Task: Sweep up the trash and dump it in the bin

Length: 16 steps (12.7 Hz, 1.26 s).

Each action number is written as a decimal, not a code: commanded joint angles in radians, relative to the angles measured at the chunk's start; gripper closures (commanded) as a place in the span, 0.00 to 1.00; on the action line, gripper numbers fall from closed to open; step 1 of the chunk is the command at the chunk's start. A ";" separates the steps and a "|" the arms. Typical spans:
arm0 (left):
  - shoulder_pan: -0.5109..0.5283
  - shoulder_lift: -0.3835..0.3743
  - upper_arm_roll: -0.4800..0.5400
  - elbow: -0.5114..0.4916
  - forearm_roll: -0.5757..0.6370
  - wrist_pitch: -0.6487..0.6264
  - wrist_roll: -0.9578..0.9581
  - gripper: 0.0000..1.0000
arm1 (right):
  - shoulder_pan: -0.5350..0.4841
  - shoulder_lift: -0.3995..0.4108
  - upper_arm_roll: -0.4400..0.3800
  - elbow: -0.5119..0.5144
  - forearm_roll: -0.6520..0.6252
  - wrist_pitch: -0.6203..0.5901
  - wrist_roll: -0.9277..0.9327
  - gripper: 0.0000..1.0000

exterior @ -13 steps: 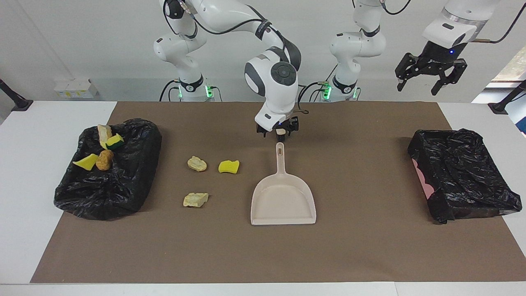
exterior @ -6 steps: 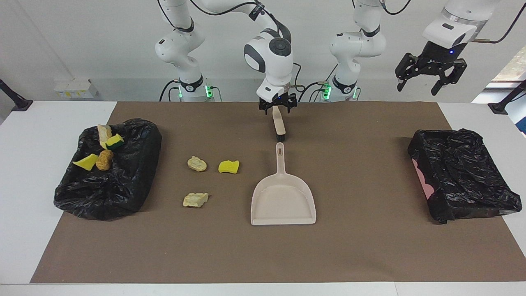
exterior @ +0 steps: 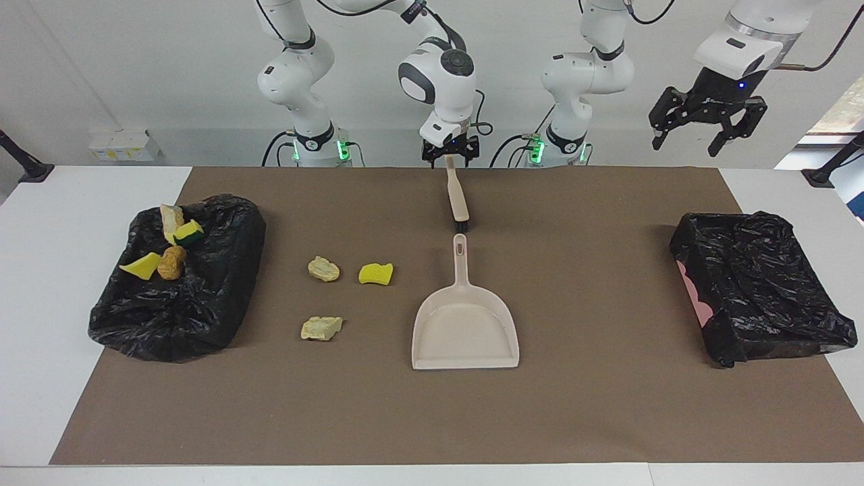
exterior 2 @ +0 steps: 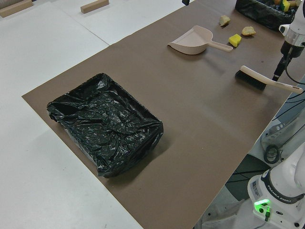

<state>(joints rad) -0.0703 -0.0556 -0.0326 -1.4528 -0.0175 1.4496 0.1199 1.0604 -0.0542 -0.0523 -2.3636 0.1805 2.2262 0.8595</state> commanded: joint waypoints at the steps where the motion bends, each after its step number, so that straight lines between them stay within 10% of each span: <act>1: 0.009 -0.009 -0.006 0.002 0.013 -0.017 -0.002 0.00 | -0.002 -0.026 0.002 -0.039 0.066 0.023 -0.013 0.08; 7: 0.009 -0.009 -0.006 0.002 0.013 -0.017 -0.002 0.00 | 0.036 -0.018 0.002 -0.043 0.068 0.010 -0.014 0.36; 10: 0.009 -0.009 -0.006 0.002 0.013 -0.017 -0.002 0.00 | 0.047 -0.022 0.002 -0.043 0.068 0.000 -0.004 1.00; 16: 0.009 -0.018 -0.006 -0.003 0.014 -0.069 -0.003 0.00 | -0.008 -0.073 -0.003 0.000 0.070 -0.195 -0.005 1.00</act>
<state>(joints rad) -0.0703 -0.0572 -0.0327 -1.4528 -0.0175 1.4149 0.1199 1.0795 -0.0811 -0.0563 -2.3658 0.2218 2.0686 0.8609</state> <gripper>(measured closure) 0.000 0.740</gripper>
